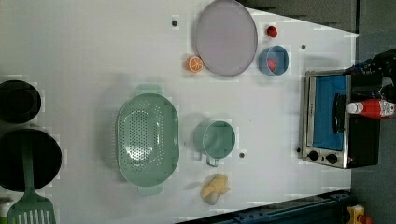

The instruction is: Pick Ketchup from oven and place it on table.

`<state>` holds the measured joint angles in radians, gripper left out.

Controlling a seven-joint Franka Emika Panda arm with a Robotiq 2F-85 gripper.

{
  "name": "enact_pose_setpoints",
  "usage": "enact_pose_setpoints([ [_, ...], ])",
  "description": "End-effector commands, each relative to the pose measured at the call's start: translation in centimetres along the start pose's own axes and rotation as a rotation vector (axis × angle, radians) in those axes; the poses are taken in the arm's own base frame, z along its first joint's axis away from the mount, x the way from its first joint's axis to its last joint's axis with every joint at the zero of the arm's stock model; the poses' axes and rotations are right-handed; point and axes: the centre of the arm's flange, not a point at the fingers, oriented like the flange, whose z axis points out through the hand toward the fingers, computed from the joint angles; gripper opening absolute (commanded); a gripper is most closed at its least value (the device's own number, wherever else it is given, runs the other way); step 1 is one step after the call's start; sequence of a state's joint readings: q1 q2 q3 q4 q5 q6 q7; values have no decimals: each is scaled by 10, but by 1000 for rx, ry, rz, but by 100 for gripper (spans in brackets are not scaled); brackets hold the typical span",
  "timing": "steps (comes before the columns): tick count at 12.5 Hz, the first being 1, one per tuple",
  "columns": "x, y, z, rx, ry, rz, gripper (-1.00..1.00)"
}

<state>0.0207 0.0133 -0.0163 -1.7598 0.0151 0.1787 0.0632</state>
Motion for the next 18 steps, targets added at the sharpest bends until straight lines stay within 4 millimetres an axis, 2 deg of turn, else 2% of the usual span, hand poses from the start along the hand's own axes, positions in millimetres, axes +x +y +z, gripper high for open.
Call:
enact_pose_setpoints([
  [1, -76, 126, -90, 4, -10, 120, 58],
  [3, -73, 127, -90, 8, -7, 126, 100],
  [6, -46, 142, -88, 33, 7, 182, 100],
  [8, -12, 163, -79, 57, 4, 257, 100],
  [11, 50, 203, -55, 89, 7, 392, 100],
  [16, 141, 273, 2, 98, 52, 593, 100],
  [18, 172, 291, 24, 77, 88, 653, 100],
])
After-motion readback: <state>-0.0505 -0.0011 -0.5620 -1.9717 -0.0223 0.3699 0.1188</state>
